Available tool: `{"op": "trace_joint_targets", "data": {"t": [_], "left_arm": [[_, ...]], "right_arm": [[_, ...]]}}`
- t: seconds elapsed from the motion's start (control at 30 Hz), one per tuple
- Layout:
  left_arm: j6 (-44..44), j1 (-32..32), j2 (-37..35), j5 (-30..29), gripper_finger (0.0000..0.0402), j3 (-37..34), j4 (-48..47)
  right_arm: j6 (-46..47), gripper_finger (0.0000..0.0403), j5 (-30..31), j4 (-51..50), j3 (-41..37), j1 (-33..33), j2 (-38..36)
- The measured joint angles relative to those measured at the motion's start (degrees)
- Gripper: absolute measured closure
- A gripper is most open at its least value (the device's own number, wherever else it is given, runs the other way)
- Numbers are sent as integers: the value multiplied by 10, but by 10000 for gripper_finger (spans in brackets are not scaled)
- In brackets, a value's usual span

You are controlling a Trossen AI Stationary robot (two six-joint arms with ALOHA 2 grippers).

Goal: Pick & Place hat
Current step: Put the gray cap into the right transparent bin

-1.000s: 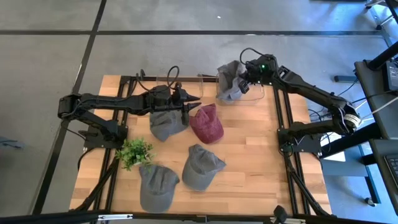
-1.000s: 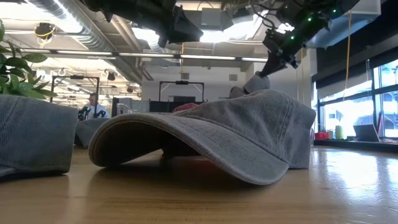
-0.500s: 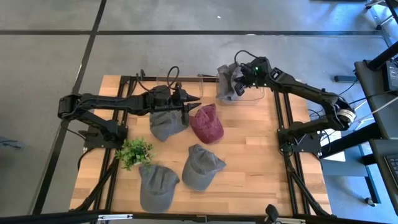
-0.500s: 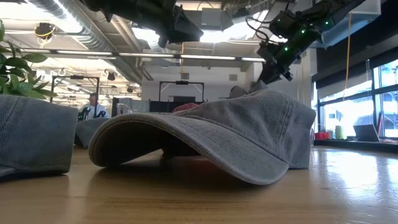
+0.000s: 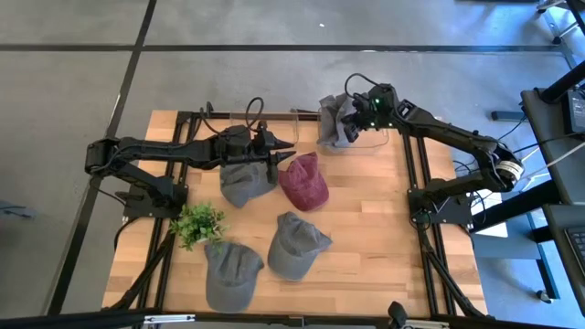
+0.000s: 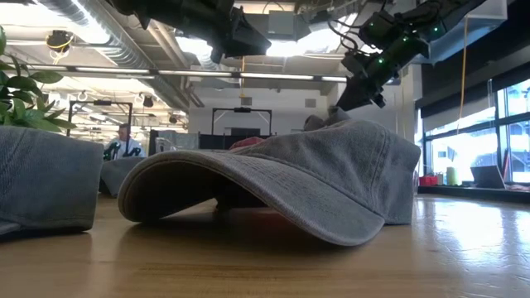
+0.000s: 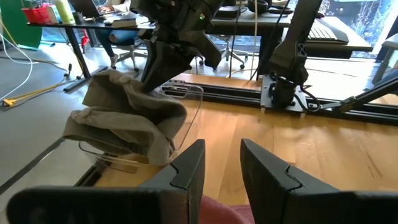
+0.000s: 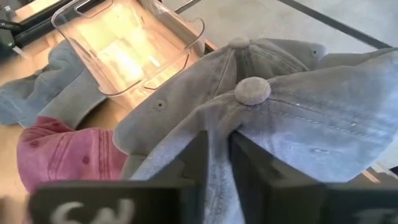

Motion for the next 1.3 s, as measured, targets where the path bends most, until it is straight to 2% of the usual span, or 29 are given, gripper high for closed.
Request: {"op": "trace_joint_targets", "data": {"t": [0.27, 0.43, 0.53, 0.8, 0.97, 1.3], "left_arm": [[-1, 0, 0, 0, 304, 0, -13], [-8, 0, 0, -1, 304, 0, -20], [-11, 0, 0, -1, 304, 0, -31], [-24, 0, 0, -1, 304, 0, -49], [-30, 0, 0, 0, 304, 0, -68], [-30, 0, 0, 0, 304, 0, -73]], "right_arm": [[20, 196, 0, 5, 0, 0, 0], [39, 144, -21, 44, 0, 0, 0], [41, 132, -57, 58, 0, 0, 0], [66, 130, -60, 42, 0, 2, 0], [49, 130, -60, 5, 0, 2, 0], [49, 130, -61, 28, 0, 5, -6]]}}
